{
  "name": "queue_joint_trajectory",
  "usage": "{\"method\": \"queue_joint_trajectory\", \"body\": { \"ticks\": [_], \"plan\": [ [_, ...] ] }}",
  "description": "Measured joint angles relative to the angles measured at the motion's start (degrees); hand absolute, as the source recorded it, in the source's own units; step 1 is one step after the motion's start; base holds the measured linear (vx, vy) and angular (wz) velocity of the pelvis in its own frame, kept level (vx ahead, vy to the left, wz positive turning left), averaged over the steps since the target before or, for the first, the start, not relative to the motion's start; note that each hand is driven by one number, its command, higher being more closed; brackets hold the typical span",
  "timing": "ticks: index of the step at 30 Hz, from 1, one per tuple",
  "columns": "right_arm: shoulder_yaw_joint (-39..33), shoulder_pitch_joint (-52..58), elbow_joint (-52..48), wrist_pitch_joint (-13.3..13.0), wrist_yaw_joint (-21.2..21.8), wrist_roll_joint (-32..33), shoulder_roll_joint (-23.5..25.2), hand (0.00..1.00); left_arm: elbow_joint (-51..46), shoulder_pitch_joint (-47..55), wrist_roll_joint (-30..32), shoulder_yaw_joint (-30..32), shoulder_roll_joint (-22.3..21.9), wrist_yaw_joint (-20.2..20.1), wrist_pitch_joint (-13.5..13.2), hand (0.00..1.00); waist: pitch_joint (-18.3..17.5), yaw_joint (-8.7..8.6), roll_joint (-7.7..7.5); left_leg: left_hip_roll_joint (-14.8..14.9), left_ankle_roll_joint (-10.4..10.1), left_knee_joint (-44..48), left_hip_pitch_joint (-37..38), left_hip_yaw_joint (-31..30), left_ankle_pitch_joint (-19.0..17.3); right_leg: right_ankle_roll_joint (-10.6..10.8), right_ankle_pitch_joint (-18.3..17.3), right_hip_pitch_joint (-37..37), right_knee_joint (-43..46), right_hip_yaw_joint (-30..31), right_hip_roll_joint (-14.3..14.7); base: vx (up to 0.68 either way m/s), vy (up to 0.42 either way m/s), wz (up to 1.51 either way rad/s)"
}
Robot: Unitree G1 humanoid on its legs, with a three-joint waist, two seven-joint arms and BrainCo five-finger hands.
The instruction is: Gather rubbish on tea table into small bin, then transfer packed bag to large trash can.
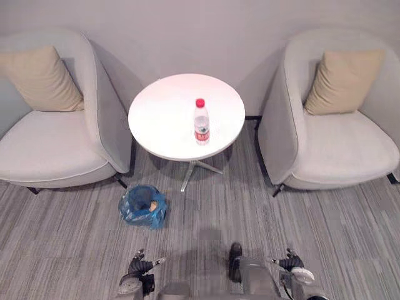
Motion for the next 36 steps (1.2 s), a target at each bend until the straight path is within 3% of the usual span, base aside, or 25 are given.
{"method": "queue_joint_trajectory", "body": {
  "ticks": [2,3,4,6,8,11,12,13,14,17,20,23,24,26,29,30,31,34,36],
  "plan": [
    [-0.6,1.1,-0.3,0.0,0.0,0.9,0.9,0.00,-0.4,-0.8,0.0,0.1,-0.9,0.0,0.0,0.00,0.0,-0.19,-0.03,1.3,-2.6,11.0,-4.2,-0.1,1.6,-0.6,-1.6,3.0,-1.0,-1.9,0.2,0.31,-0.219,0.62],
    [-0.4,2.0,-0.8,0.0,0.0,1.6,1.5,0.00,-0.9,-0.8,0.1,0.2,-1.7,-0.1,0.0,0.00,0.2,-0.18,-0.08,3.0,-3.5,21.7,-8.9,0.3,5.0,-1.2,-2.6,6.2,-2.3,-3.2,0.6,0.26,-0.165,0.40],
    [-0.1,2.6,-1.8,-0.1,-0.1,2.4,2.2,0.00,-1.5,-0.5,0.3,0.2,-2.2,-0.3,0.0,0.00,0.3,0.61,-0.19,5.6,-3.1,30.3,-12.4,2.7,4.3,-1.7,-3.0,9.4,-4.1,-3.7,1.4,0.25,-0.144,0.25],
    [-0.7,3.1,-2.5,-0.3,-0.1,3.4,3.3,0.00,-1.6,-0.5,0.4,0.1,-2.2,-0.9,0.0,0.00,0.5,0.87,-0.70,8.5,-1.3,34.2,-16.6,7.3,3.2,-1.7,-3.0,13.8,-7.2,-4.8,1.8,0.23,-0.101,0.23],
    [-1.3,3.1,-2.4,-0.3,-0.3,4.0,3.4,0.00,-2.0,-0.9,0.4,-0.3,-2.3,-1.0,0.1,0.00,0.8,0.85,-1.23,9.3,-0.1,29.9,-19.8,10.8,2.5,-1.1,-2.5,16.6,-10.7,-6.0,1.7,0.22,-0.046,0.39],
    [-2.1,3.2,-2.4,-0.3,-0.5,4.8,2.9,0.00,-2.2,-1.3,0.5,-1.2,-2.1,-1.0,0.1,0.00,0.8,0.86,-1.01,7.1,-0.3,10.5,-20.7,14.9,3.6,0.6,-2.3,18.9,-13.2,-7.2,0.6,0.19,0.096,0.29],
    [-2.6,3.5,-2.4,-0.3,-0.6,4.8,2.6,0.00,-2.0,-1.1,0.5,-2.3,-2.0,-1.0,0.1,0.00,0.5,0.87,-0.12,6.1,-0.2,2.5,-20.2,15.2,9.1,1.8,-3.0,18.9,-12.9,-7.4,0.6,0.20,0.141,0.14],
    [-2.7,3.8,-2.2,-0.3,-0.6,4.8,2.4,0.00,-1.9,-1.1,0.6,-2.6,-1.9,-1.1,0.2,0.00,0.4,0.89,0.81,5.6,1.8,0.9,-19.8,15.1,12.8,2.5,-3.4,19.0,-12.5,-7.1,0.7,0.22,0.171,0.08],
    [-2.4,3.8,-1.9,-0.1,-0.7,4.8,2.9,0.00,-1.5,-1.0,0.6,-2.6,-1.2,-1.0,0.3,0.00,0.5,1.27,-1.12,4.1,1.9,0.1,-18.9,15.5,12.9,3.5,-3.8,19.0,-12.2,-6.1,-0.9,0.17,0.123,0.03],
    [-2.4,3.5,-2.0,-0.2,-1.1,4.6,2.9,0.00,-1.3,-1.3,0.6,-2.8,0.3,-1.0,0.4,0.00,0.6,1.41,-2.98,1.1,3.8,-0.4,-17.9,16.4,10.8,6.0,-5.9,18.7,-9.7,-5.9,-4.3,0.20,0.148,0.06],
    [-1.9,3.0,-2.0,-0.2,-1.1,3.5,2.1,0.00,-1.2,-0.8,0.5,-2.8,0.3,-1.0,0.4,0.00,0.4,2.37,-3.06,-1.7,4.6,-0.5,-14.6,19.0,6.4,8.6,-9.4,15.8,0.3,-1.5,-8.5,0.11,0.110,-0.39],
    [-0.1,2.1,-1.7,0.0,-1.0,2.9,2.0,0.00,-0.8,-0.4,0.5,-3.2,0.6,-1.0,0.3,0.00,0.3,0.81,-3.02,-3.7,5.2,-2.2,-12.9,18.8,6.0,9.8,-8.3,10.6,11.8,0.3,-11.4,0.11,0.105,0.05],
    [0.2,2.3,-1.6,0.0,-1.0,2.6,2.3,0.00,-0.8,0.0,0.4,-3.4,1.0,-1.0,0.3,0.00,0.2,0.51,-3.32,-4.4,5.5,-3.1,-11.8,18.1,6.0,9.0,-7.4,9.3,15.4,0.3,-12.3,0.20,0.056,0.32],
    [0.6,2.5,-1.6,0.0,-1.0,2.3,2.5,0.00,-0.8,0.0,0.4,-4.3,1.7,-0.8,0.3,0.00,0.1,0.19,-3.34,-4.2,5.9,-4.1,-10.6,16.6,6.4,8.0,-9.2,8.5,15.7,1.0,-11.4,0.21,0.008,0.38],
    [0.9,2.4,-1.6,-0.1,-1.1,2.3,2.3,0.00,-0.6,0.1,0.4,-4.2,2.7,-0.8,0.3,0.00,-0.1,-0.43,-3.64,-3.4,5.4,-3.8,-10.1,14.5,6.8,6.6,-10.2,7.1,5.9,4.0,-7.0,0.18,-0.079,0.51],
    [1.1,2.2,-1.7,-0.1,-1.1,2.3,2.4,0.00,-0.5,0.4,0.4,-4.2,3.1,-0.7,0.3,0.00,-0.5,-0.44,-4.64,-4.1,5.1,-3.7,-10.0,13.9,6.9,5.4,-5.0,6.8,-1.3,4.7,-5.8,0.19,-0.123,0.40],
    [1.1,2.0,-1.7,-0.3,-1.2,2.3,1.6,0.00,0.3,0.3,0.4,-4.1,2.3,-0.8,0.4,0.00,-0.5,-0.86,-3.71,-4.3,4.2,-4.4,-9.3,12.0,7.1,4.9,-3.2,8.2,-2.3,4.5,-5.2,0.19,-0.113,0.33],
    [1.1,1.5,-1.9,-0.6,-1.2,2.3,0.9,0.00,0.3,0.6,0.4,-4.0,1.4,-0.8,0.3,0.00,-1.2,-0.56,-2.52,-2.9,2.9,-7.6,-7.7,11.8,8.0,4.2,-1.8,10.9,-7.5,4.0,-3.3,0.14,-0.080,0.01],
    [1.1,1.6,-2.8,-1.3,-1.2,2.2,1.0,0.00,0.3,0.8,0.4,-4.0,1.3,-0.8,0.3,0.00,-1.3,-0.70,-2.59,-2.1,1.6,-10.7,-6.3,11.2,8.8,3.8,0.1,13.0,-12.1,3.6,-1.8,0.09,-0.098,-0.02]
  ]
}}
